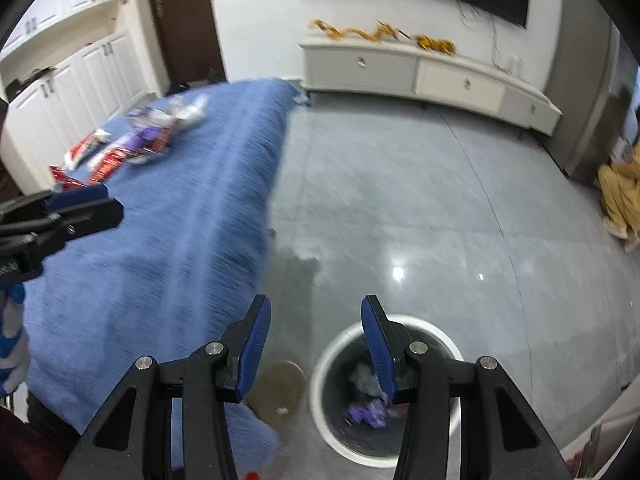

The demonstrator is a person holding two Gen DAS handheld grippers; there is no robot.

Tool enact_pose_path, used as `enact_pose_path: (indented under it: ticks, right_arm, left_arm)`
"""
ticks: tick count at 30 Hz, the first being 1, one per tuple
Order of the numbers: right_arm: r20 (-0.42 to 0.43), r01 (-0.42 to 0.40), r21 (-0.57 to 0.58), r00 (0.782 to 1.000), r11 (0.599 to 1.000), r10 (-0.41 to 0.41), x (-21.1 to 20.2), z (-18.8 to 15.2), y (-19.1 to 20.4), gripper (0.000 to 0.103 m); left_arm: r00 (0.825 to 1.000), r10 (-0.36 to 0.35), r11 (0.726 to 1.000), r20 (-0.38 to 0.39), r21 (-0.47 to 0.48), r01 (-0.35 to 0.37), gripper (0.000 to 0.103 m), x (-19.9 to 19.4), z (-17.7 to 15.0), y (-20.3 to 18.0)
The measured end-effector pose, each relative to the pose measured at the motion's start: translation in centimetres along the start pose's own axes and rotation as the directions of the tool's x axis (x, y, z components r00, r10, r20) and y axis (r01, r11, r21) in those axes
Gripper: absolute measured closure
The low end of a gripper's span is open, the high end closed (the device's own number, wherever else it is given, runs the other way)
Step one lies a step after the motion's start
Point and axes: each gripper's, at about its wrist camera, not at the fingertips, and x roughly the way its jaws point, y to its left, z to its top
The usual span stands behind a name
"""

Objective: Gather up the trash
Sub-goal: 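Move both tools back over the remaining wrappers on the rug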

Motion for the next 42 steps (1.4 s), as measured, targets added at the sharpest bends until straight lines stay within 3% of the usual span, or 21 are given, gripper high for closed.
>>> enact_pose_path:
  ticks: [9,17,22,31,42]
  right_arm:
    - [0.066,-0.063,-0.095,0.995,0.993,0.069,-1.2,3.3,8.2,0.055]
    - [0.036,-0.116,-0.124,0.992,0.986,0.121,0.4,3.8,14.0,0.055]
    - [0.015,-0.124,-0.148,0.992,0.981,0.128,1.2,4.0,16.8,0.054]
    - [0.023,-0.131,-0.196,0.990,0.972,0.138,1.2,4.4,20.0,0.046]
    - [0.074,-0.101,-0.189,0.990,0.977,0.117,0.5,4.6,20.3,0.033]
  left_arm:
    - [0.988,0.118,0.990,0.101,-0.095,-0.109,0.047,-6.1,-2.1,7.7]
    - [0.960,0.247,0.962,0.134,-0.155,-0.226,0.046,-9.6,-4.7,13.0]
    - [0.945,0.295,0.943,0.142,-0.202,-0.264,0.046,-11.0,-6.1,15.6]
    - [0.929,0.337,0.923,0.155,-0.250,-0.293,0.046,-12.2,-7.5,17.4]
    - [0.915,0.366,0.912,0.169,-0.259,-0.317,0.046,-12.4,-8.1,17.8]
